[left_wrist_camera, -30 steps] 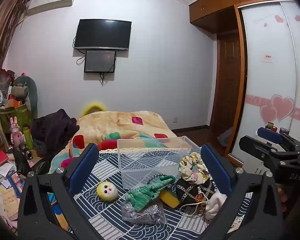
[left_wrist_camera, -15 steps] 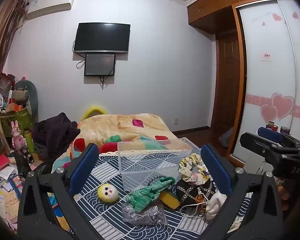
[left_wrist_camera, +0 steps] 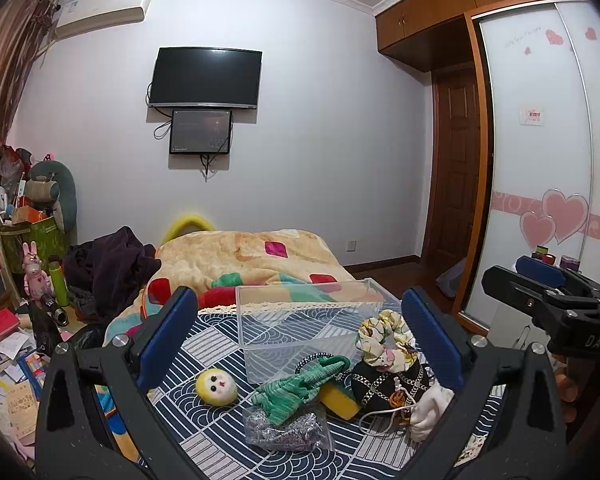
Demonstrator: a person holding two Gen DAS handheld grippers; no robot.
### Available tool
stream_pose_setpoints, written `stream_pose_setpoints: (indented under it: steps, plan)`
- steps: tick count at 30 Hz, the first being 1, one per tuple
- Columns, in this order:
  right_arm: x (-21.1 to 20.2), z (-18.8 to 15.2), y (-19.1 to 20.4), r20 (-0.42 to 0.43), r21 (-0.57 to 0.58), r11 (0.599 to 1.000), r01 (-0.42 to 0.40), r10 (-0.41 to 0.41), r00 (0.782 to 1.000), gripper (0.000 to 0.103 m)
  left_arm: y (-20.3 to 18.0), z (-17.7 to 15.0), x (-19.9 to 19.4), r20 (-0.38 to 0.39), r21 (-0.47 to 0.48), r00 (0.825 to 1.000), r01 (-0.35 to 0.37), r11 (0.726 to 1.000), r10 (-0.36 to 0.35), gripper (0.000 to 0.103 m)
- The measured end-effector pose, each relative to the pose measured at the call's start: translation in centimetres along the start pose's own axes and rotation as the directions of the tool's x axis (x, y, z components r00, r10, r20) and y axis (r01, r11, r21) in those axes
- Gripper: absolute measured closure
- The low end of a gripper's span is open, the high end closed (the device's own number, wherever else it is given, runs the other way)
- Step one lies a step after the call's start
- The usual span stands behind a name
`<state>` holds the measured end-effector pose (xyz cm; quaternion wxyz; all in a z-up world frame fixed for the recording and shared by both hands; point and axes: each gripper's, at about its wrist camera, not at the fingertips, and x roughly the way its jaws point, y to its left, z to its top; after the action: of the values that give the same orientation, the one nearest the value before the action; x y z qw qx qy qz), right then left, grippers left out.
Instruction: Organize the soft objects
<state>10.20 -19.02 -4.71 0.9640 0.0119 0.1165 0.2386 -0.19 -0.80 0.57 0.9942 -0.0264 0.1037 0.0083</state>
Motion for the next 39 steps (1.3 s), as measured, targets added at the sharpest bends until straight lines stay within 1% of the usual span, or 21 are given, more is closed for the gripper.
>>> stream_pose_setpoints:
  steps: [39]
  plan:
    - [-0.57, 0.41, 0.35, 0.017, 0.003, 1.000, -0.013, 0.013, 1.000, 0.000, -0.36, 0.32, -0.47, 0.015, -0.013, 1.000, 0.005, 1.000, -0.004, 0.000]
